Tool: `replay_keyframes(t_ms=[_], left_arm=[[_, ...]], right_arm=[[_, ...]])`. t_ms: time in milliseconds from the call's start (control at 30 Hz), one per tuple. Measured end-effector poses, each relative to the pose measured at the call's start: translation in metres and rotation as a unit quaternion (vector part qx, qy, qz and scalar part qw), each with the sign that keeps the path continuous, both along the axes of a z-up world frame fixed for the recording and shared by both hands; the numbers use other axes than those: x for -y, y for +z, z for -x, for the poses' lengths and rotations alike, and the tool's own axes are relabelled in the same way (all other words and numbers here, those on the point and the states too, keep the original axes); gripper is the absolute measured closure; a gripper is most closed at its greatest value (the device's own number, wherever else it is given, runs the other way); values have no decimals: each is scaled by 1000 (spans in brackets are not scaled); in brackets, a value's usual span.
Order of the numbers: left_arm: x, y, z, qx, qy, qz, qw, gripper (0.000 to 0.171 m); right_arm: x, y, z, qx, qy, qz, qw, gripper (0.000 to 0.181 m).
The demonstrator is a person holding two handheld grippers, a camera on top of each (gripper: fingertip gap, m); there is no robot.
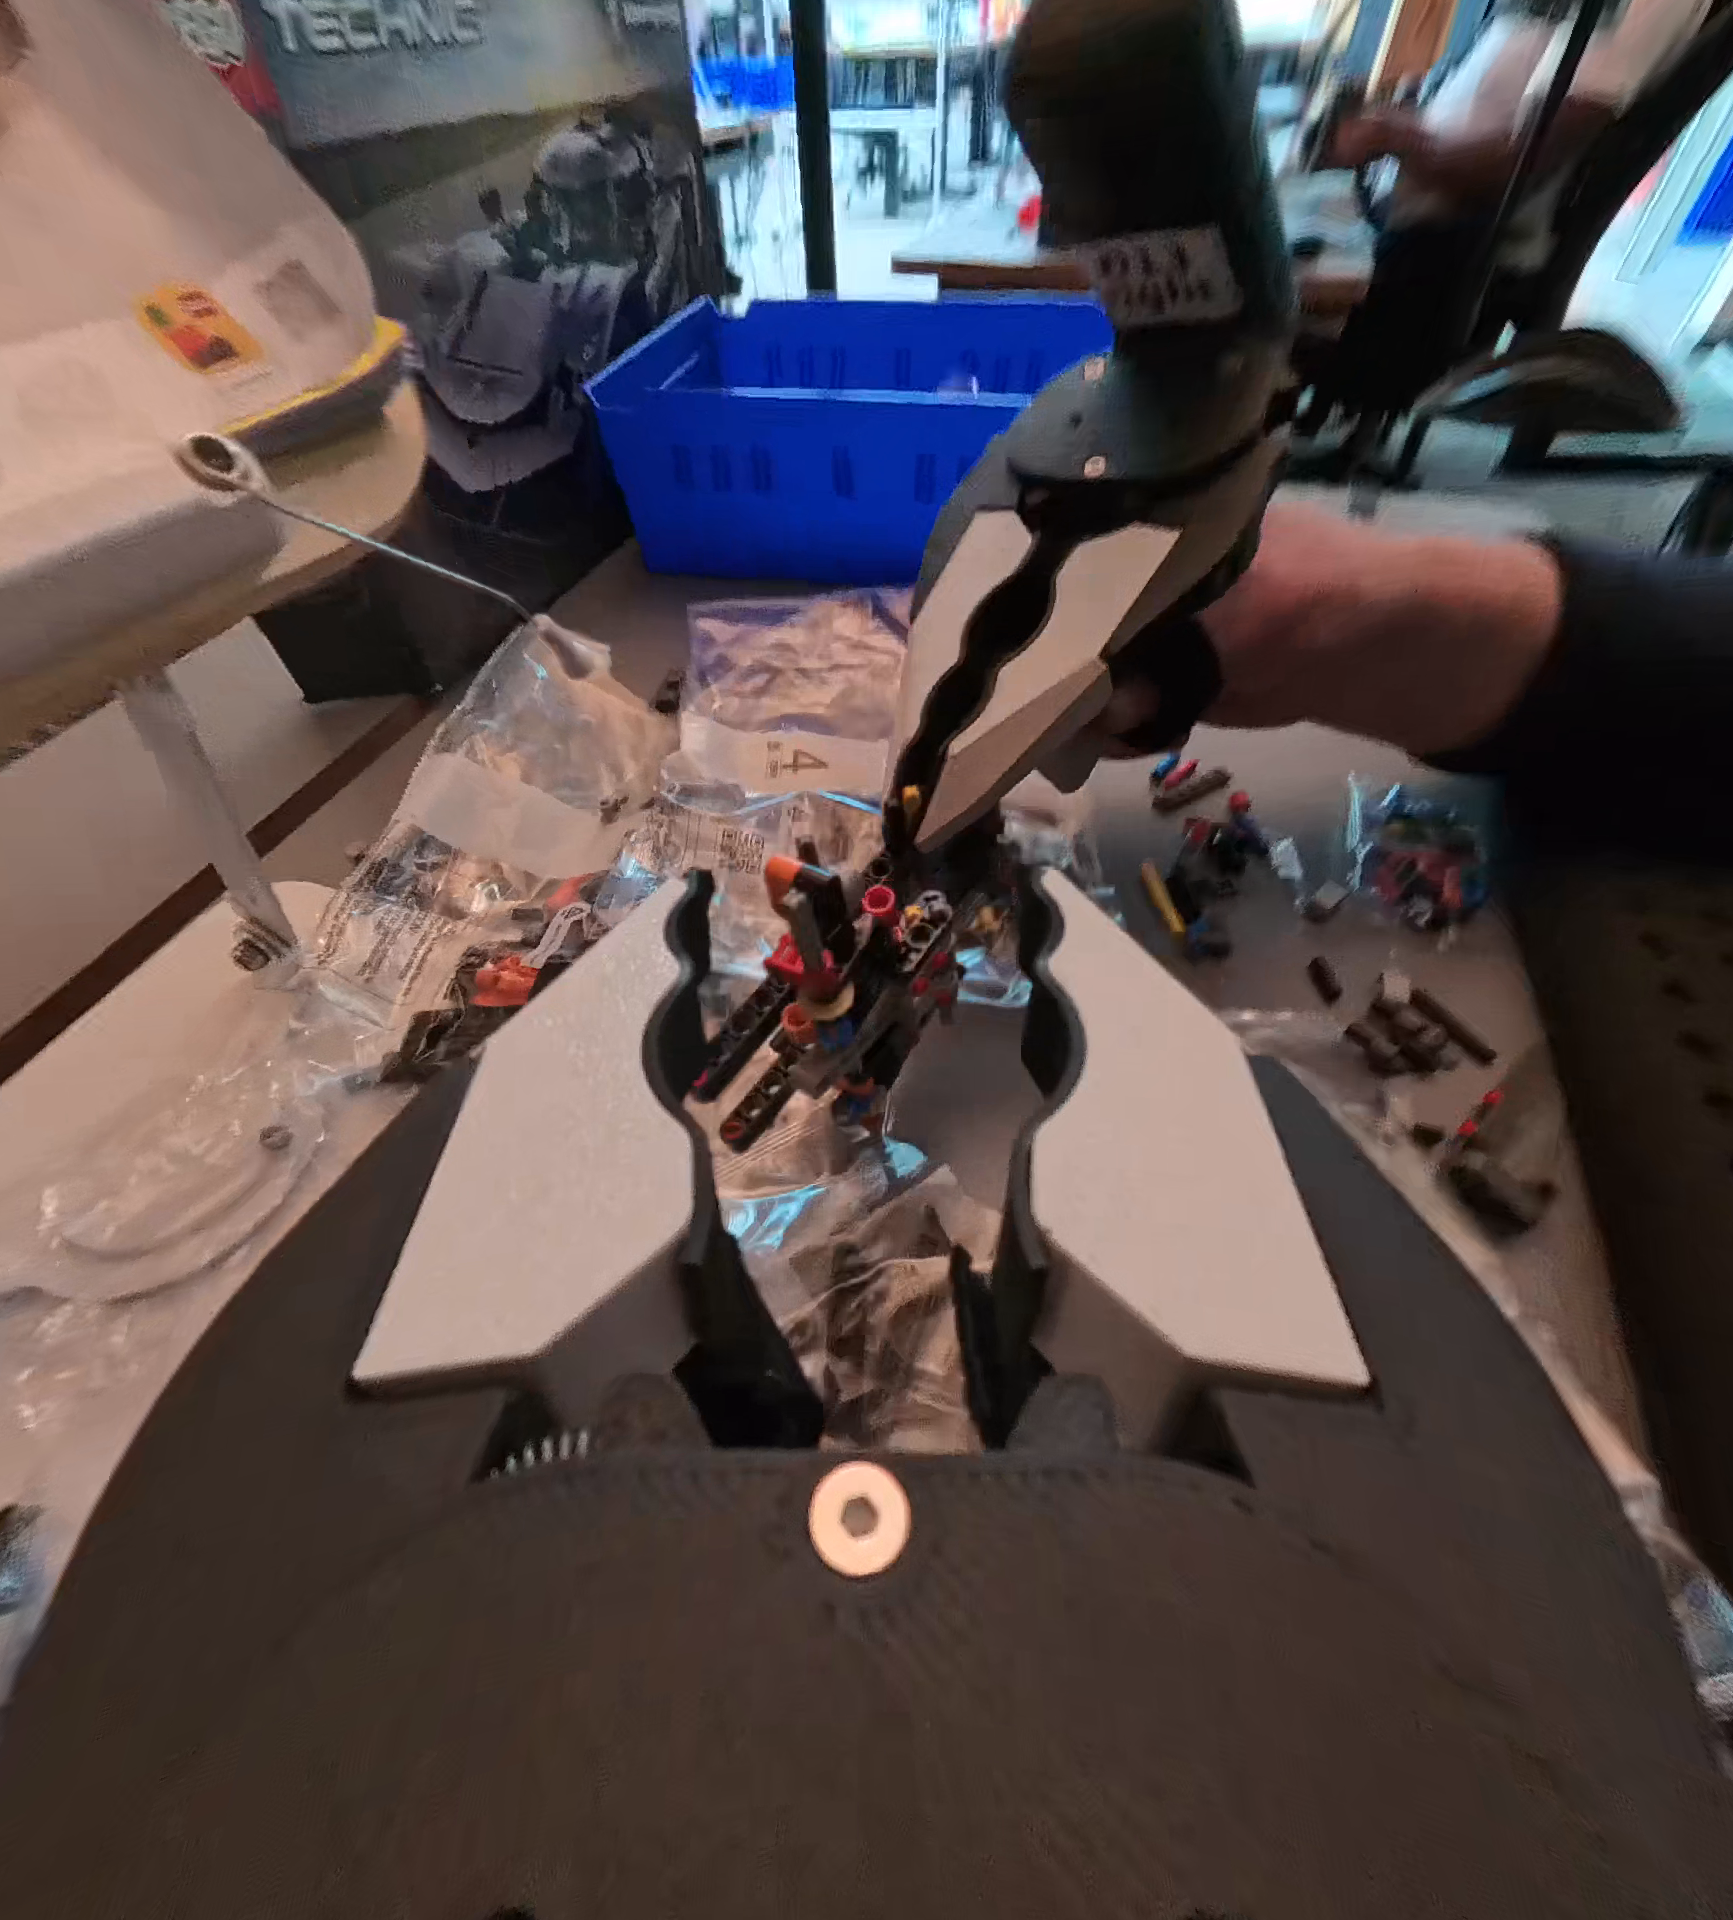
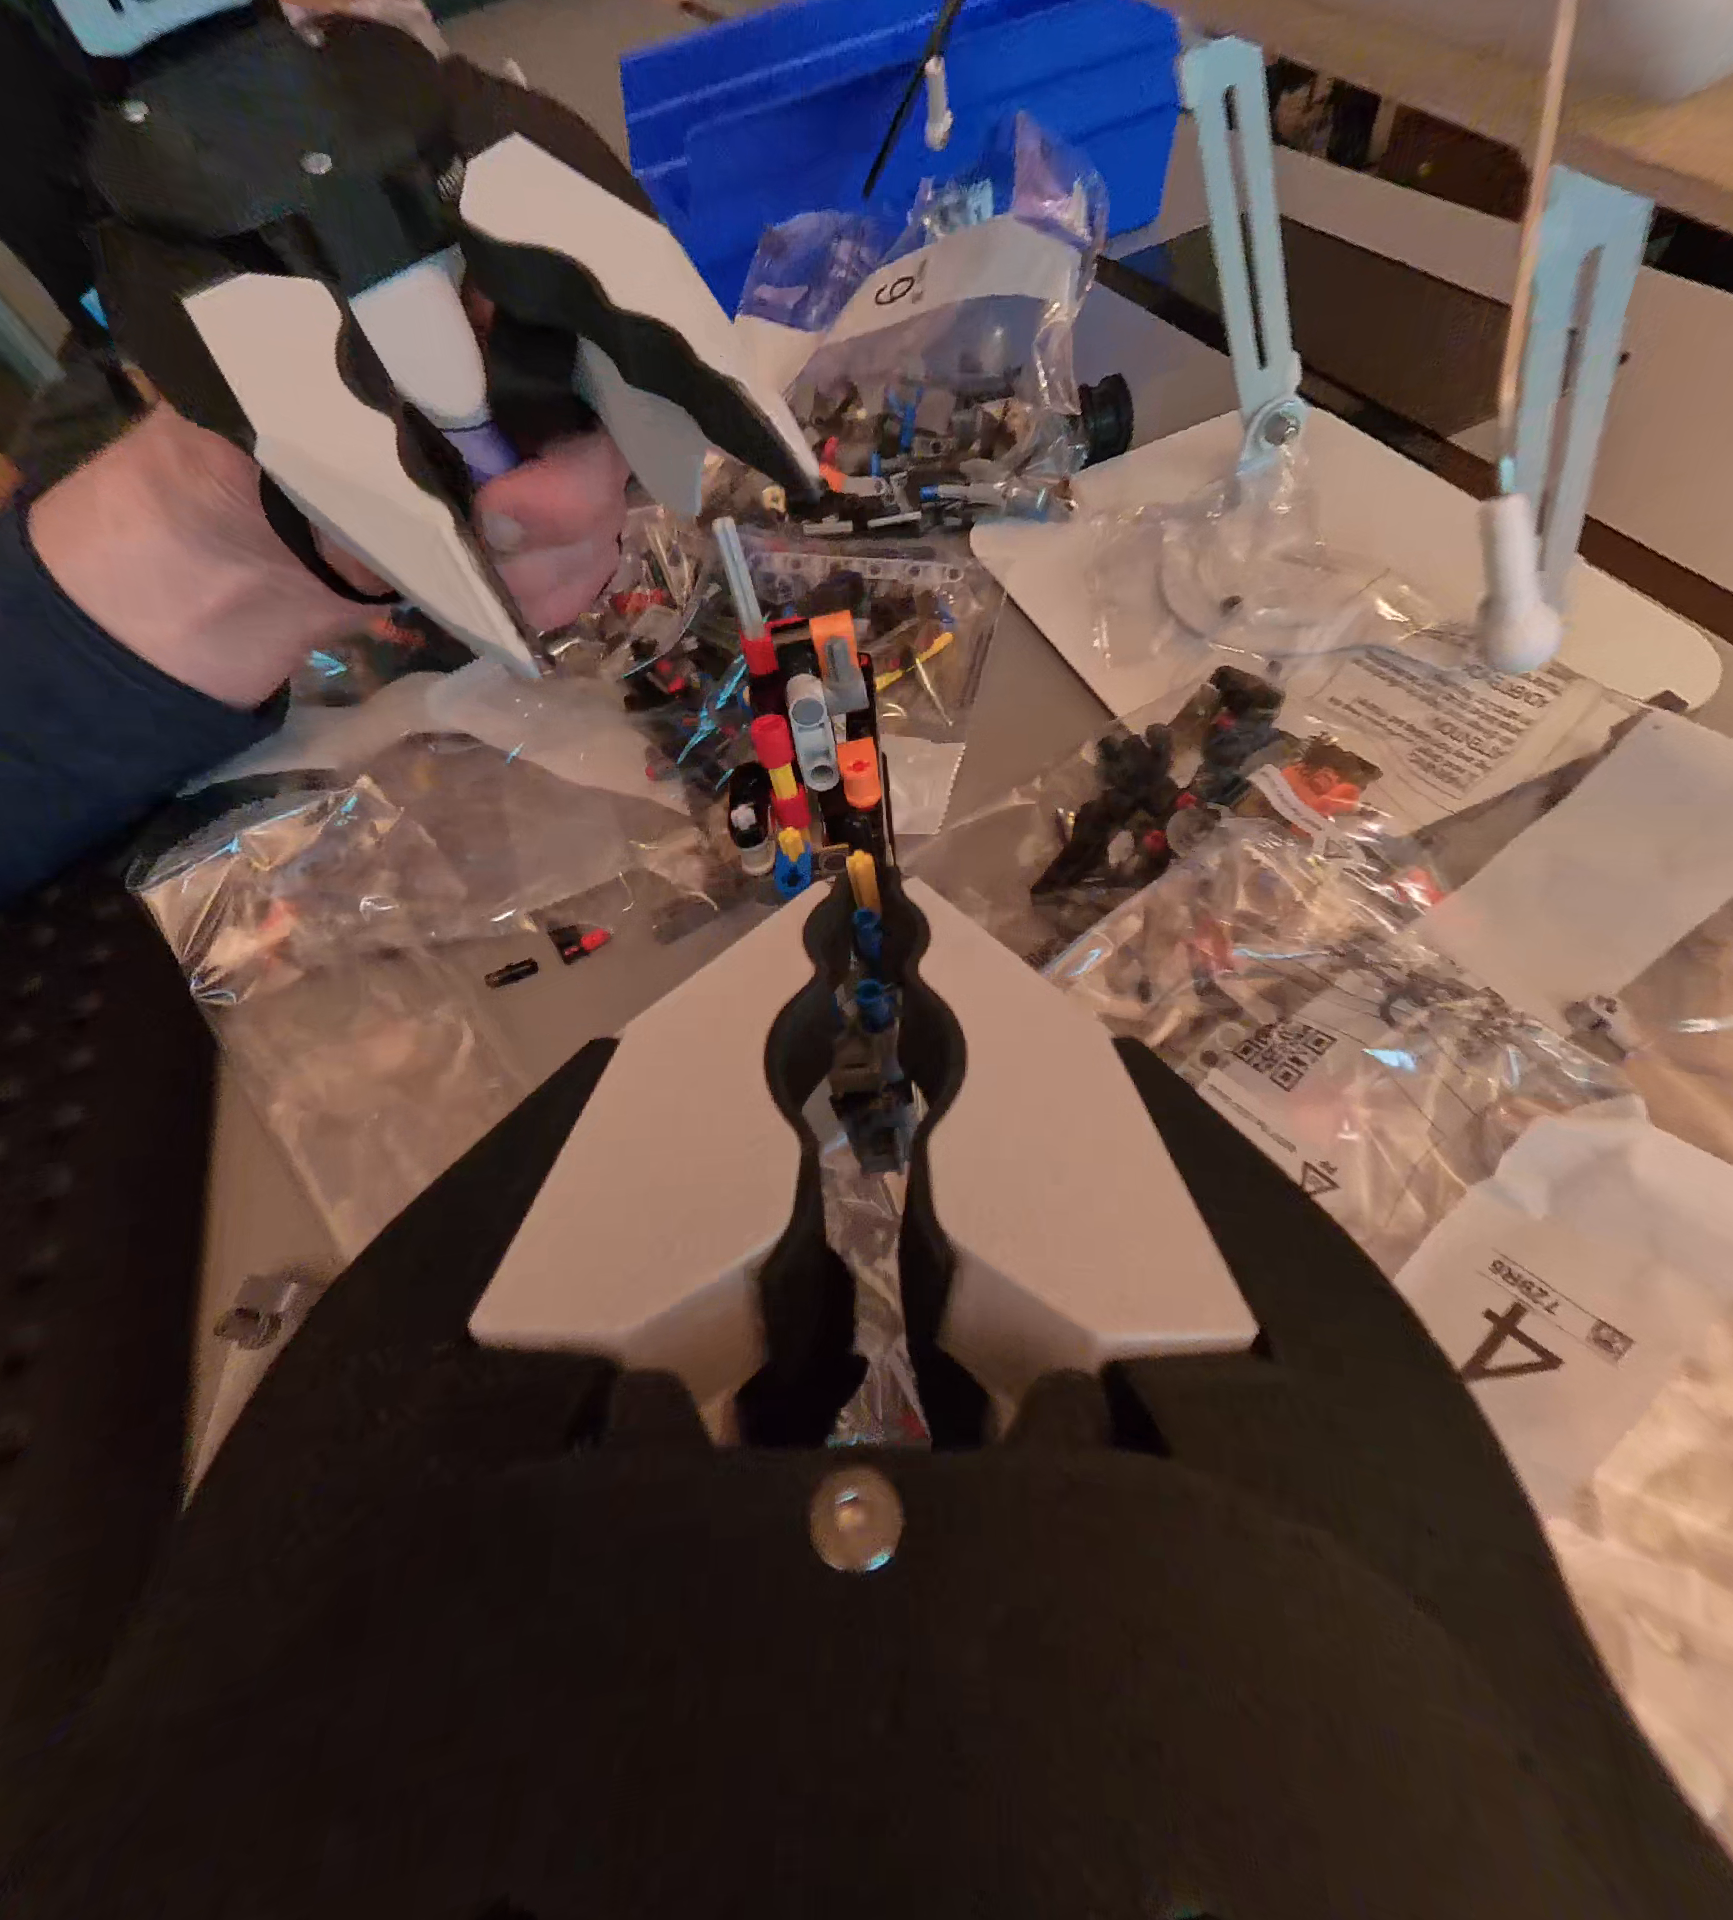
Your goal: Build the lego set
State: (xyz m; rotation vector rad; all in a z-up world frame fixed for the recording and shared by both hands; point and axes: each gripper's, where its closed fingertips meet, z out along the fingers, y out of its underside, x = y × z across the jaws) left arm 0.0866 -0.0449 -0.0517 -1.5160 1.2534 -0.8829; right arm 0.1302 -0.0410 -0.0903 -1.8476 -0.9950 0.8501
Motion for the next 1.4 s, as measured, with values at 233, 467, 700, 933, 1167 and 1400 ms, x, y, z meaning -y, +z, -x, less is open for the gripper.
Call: replay_keyframes(t_ms=[233, 467, 700, 933, 1167, 1400], left_arm=[[5, -58, -17, -158, -6, -22, 987, 123], [3, -58, -19, -143, -4, 4, 990, 128], [4, -59, -20, -147, -7, 0, 989, 129], [2, -58, -18, -145, -3, 1, 989, 129], [3, -57, -21, -137, -7, -3, 991, 123], [4, -55, -19, -128, -8, 19, 992, 127]], right_arm=[[12, 1, 15, 4, 37, -10, 999, 179], [7, 29, -22, -9, -1, -48, 999, 156], [17, -1, -10, 63, 43, -37, 996, 166], [14, -1, -5, 76, 38, -66, 994, 169], [17, 8, -3, 46, 43, -63, 996, 169], [18, 16, 1, 42, 40, -86, 995, 169]])
